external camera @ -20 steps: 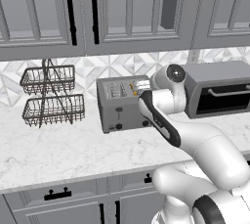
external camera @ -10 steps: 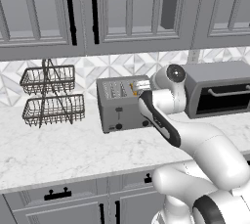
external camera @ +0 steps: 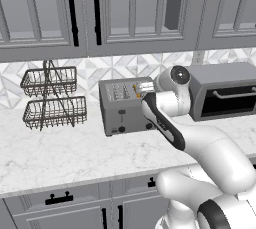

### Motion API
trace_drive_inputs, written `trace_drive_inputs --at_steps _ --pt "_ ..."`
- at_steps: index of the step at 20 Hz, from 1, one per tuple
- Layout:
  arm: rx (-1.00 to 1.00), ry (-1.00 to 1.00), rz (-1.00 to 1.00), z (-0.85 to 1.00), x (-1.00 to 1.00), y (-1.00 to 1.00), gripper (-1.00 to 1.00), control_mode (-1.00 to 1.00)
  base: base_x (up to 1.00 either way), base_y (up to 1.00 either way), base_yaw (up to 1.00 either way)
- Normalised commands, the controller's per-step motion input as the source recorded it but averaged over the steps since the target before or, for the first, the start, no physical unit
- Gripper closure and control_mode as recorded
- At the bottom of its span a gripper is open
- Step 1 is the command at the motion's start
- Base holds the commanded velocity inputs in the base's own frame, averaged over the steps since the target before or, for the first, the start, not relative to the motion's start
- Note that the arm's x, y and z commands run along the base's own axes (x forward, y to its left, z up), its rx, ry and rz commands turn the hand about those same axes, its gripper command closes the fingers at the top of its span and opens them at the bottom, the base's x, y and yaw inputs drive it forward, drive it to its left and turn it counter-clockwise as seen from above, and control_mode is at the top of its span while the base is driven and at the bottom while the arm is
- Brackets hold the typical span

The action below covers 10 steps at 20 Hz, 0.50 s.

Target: Start the toaster. Once the lever pops up, take the bread to the plate on the dining counter.

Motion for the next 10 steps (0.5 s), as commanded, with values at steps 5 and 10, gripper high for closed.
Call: trace_drive_inputs --at_steps 5,10 --pt "0.00 0.00 0.00 0.00 0.00 0.00 -1.00 -1.00 0.00 0.00 0.00" --pt "0.00 0.00 0.00 0.00 0.00 0.00 -1.00 -1.00 0.00 0.00 0.00"
